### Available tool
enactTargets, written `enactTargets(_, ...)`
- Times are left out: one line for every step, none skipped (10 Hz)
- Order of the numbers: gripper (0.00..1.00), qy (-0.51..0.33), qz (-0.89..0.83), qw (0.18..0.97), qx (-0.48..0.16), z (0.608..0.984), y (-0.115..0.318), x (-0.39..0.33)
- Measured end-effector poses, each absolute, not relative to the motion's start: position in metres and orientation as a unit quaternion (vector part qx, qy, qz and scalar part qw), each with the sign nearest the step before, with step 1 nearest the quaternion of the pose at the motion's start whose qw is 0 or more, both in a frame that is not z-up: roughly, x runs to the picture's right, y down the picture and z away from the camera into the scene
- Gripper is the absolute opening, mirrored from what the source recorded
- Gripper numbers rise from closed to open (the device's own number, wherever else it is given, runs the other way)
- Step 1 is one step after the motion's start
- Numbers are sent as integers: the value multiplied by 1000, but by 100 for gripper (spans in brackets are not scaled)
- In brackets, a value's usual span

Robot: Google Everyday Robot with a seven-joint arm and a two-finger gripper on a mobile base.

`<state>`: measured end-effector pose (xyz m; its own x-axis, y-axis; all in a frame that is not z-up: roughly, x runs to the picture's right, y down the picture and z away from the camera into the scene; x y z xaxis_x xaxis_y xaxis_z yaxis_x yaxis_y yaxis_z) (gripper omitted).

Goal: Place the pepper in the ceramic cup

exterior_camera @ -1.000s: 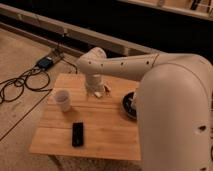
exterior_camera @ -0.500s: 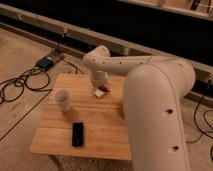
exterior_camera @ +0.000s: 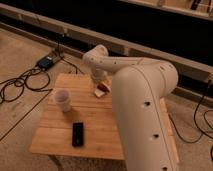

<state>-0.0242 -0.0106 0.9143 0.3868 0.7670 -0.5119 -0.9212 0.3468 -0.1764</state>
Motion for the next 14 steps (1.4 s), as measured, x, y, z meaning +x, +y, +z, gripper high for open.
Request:
enactTargets(65, 171, 526, 803, -224, 920, -13, -23)
enactTargets(65, 170, 524, 804, -226, 928, -16, -22)
enactTargets(65, 169, 521, 804, -229, 935, -18, -21)
enactTargets(65, 167, 519, 805, -233, 940, -19, -21)
enactTargets(65, 165, 513, 808, -239, 948, -19, -22)
enactTargets(65, 164, 506, 810, -245, 954, -19, -25)
enactTargets(65, 163, 498, 813, -252, 960, -18, -29)
enactTargets(65, 162, 493, 816, -255, 965, -19, -31)
enactTargets(65, 162, 485, 819, -262, 972, -18, -34)
enactTargets(65, 161, 480, 820, -266, 978, -19, -35)
enactTargets(65, 161, 477, 821, -268, 982, -20, -37)
enactTargets(65, 161, 473, 823, -271, 986, -22, -37)
enactTargets(65, 162, 470, 823, -275, 990, -22, -38)
enactTargets(63, 162, 467, 823, -279, 994, -22, -40)
